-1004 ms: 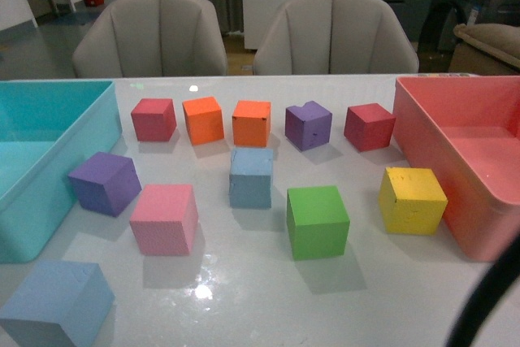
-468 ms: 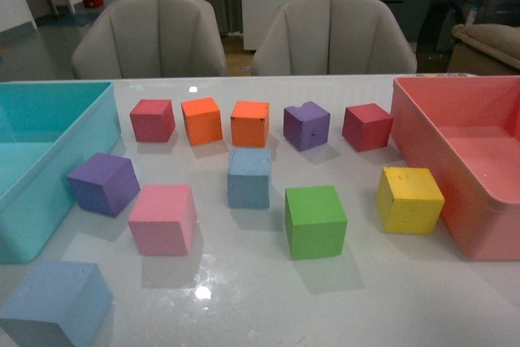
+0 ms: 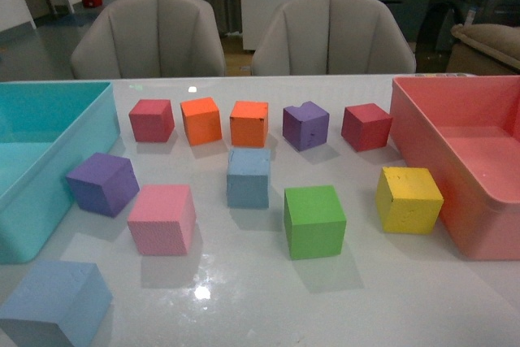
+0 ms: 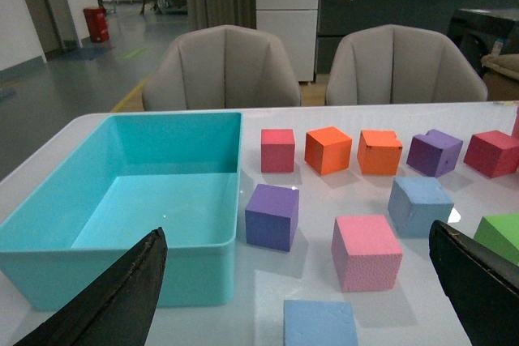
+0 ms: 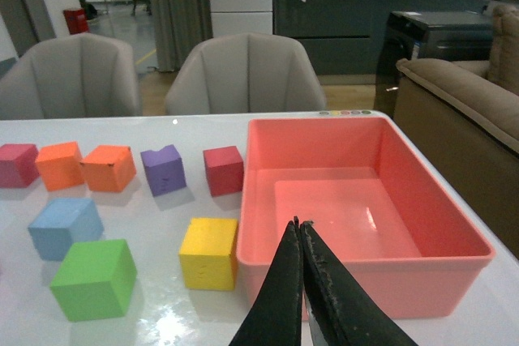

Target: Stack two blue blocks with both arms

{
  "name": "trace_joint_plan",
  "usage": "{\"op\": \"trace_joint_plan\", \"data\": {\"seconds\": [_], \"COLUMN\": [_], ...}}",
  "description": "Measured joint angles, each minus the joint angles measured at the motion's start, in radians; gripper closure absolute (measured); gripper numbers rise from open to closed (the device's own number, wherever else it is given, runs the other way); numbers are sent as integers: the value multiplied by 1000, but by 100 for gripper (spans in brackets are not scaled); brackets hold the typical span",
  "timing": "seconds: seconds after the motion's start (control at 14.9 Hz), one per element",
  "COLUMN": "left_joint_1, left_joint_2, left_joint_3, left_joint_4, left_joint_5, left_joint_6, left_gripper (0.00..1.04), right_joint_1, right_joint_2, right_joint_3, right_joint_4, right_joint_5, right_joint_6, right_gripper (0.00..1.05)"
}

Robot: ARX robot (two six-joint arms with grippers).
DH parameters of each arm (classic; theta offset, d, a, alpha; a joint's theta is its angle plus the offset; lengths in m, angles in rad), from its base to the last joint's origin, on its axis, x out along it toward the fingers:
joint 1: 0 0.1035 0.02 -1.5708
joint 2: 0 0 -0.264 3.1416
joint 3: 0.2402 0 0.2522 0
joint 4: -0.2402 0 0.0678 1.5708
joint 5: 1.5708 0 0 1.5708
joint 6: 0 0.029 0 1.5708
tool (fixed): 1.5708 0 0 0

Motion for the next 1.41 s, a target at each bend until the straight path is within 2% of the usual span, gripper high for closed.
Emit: {"op": "trace_joint_plan", "data": {"seconds": [0.13, 0.47, 0.87, 0.94, 1.34, 1.41], "left_joint_1": [0, 0, 0, 0, 0, 0], "left_joint_2": [0, 0, 0, 0, 0, 0], "left_joint_3": [0, 0, 0, 0, 0, 0], "left_joint_4": [0, 0, 0, 0, 0, 0], "left_joint_5": [0, 0, 0, 0, 0, 0], "left_joint_6": [0, 0, 0, 0, 0, 0], "left_gripper": [7, 7, 7, 7, 7, 7], "right_joint_1": [6, 6, 6, 6, 6, 6], "right_joint_2": [-44, -188, -300, -397, -460, -460], "right_joint_3": [-31, -36, -36, -36, -36, -36], "right_joint_4": [16, -137, -249, -404, -418, -418], "right_joint_5": [-10, -10, -10, -13, -10, -10], "right_joint_6": [0, 0, 0, 0, -1, -1], "right_gripper": [103, 103, 103, 103, 103, 91]}}
